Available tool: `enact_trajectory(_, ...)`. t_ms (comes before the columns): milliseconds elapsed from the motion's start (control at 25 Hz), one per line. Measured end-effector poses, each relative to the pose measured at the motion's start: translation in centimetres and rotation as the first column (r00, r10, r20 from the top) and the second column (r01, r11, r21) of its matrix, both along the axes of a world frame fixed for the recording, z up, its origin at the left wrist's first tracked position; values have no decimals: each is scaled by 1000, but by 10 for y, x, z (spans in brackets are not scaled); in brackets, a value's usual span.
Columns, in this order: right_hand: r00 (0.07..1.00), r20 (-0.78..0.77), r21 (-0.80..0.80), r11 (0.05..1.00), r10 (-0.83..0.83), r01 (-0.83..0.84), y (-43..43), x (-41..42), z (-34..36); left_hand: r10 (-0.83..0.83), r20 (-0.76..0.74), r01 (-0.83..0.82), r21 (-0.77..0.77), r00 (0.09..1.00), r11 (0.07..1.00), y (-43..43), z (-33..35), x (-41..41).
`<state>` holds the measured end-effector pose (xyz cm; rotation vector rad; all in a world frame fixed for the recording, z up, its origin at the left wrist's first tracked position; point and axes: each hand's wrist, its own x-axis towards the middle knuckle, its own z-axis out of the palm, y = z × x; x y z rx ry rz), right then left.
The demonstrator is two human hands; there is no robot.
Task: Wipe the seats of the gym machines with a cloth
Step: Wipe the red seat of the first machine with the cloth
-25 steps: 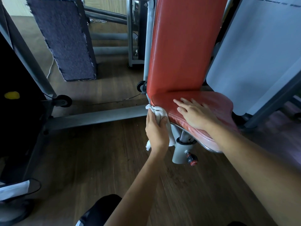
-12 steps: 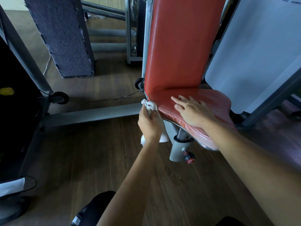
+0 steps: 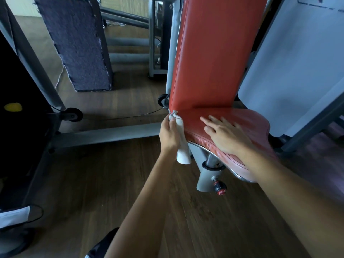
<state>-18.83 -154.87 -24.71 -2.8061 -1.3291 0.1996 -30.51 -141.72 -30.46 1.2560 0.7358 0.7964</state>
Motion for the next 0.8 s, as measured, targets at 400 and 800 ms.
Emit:
enact_trajectory(400,1000,15,18,1000,-16,16,1,-1,-3,3,-81,3,70,997,998,17,-1,10)
enact_trajectory(800,999,-3,9,999,-35,35,2,-2,-1,19,-86,-1,200,996,980,-6,-2,-5)
